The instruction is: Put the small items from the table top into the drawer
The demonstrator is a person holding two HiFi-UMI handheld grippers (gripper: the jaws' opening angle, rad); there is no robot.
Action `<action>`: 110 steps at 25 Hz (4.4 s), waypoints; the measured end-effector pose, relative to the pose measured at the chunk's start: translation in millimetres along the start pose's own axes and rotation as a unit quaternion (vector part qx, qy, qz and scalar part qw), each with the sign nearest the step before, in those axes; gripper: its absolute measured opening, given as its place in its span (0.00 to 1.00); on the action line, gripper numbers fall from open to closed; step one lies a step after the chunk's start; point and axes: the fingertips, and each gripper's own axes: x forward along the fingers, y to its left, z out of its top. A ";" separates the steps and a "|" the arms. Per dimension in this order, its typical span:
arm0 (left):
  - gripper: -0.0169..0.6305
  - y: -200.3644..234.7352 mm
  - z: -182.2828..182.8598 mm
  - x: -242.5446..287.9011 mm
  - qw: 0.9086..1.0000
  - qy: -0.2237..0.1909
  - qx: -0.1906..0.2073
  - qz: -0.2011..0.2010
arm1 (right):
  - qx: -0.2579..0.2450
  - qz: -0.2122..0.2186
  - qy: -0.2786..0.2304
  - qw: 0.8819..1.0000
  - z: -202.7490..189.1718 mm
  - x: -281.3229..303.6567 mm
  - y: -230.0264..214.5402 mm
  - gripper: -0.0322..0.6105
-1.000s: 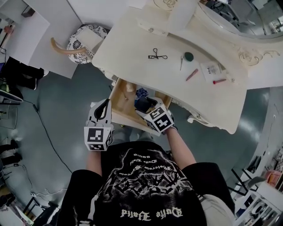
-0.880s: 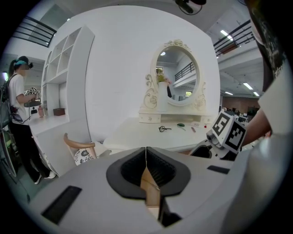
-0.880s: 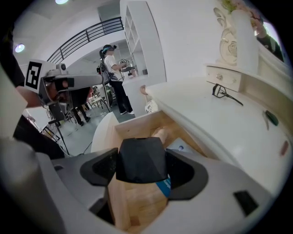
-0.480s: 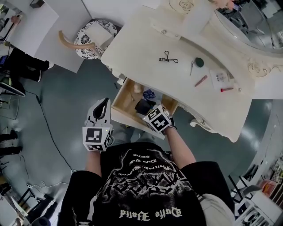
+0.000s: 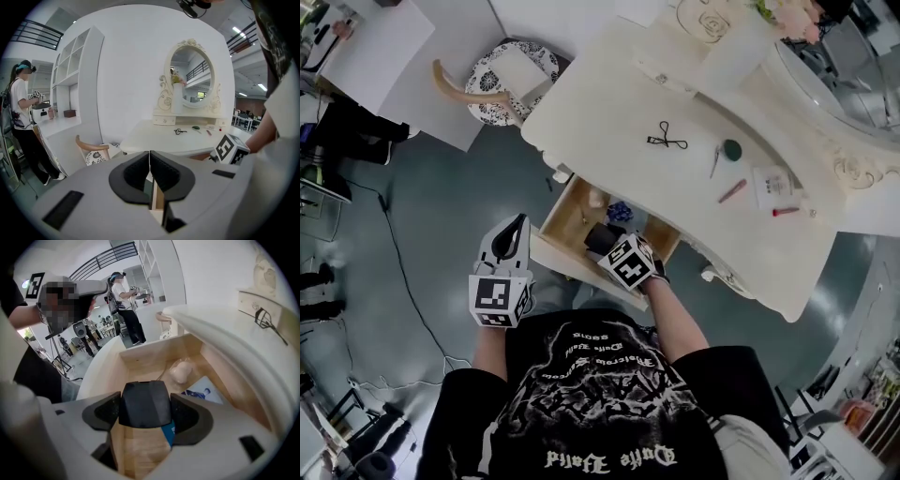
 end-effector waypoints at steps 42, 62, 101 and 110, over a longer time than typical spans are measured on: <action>0.05 19.4 1.3 28.3 0.999 0.025 -0.014 -0.037 | -0.020 0.027 0.059 0.998 -25.6 42.0 0.0 0.57; 0.05 13.7 -7.1 26.8 0.998 0.044 0.025 -0.036 | -0.028 0.027 0.039 0.998 -26.2 42.7 3.4 0.57; 0.05 -73.7 5.6 20.8 0.995 -0.004 -0.004 -0.104 | 0.122 -0.115 -0.177 0.970 5.9 -118.3 -23.6 0.57; 0.05 -117.3 16.8 19.2 0.989 -0.024 0.011 -0.148 | 0.176 -0.156 -0.234 0.944 -13.8 -173.3 -30.0 0.57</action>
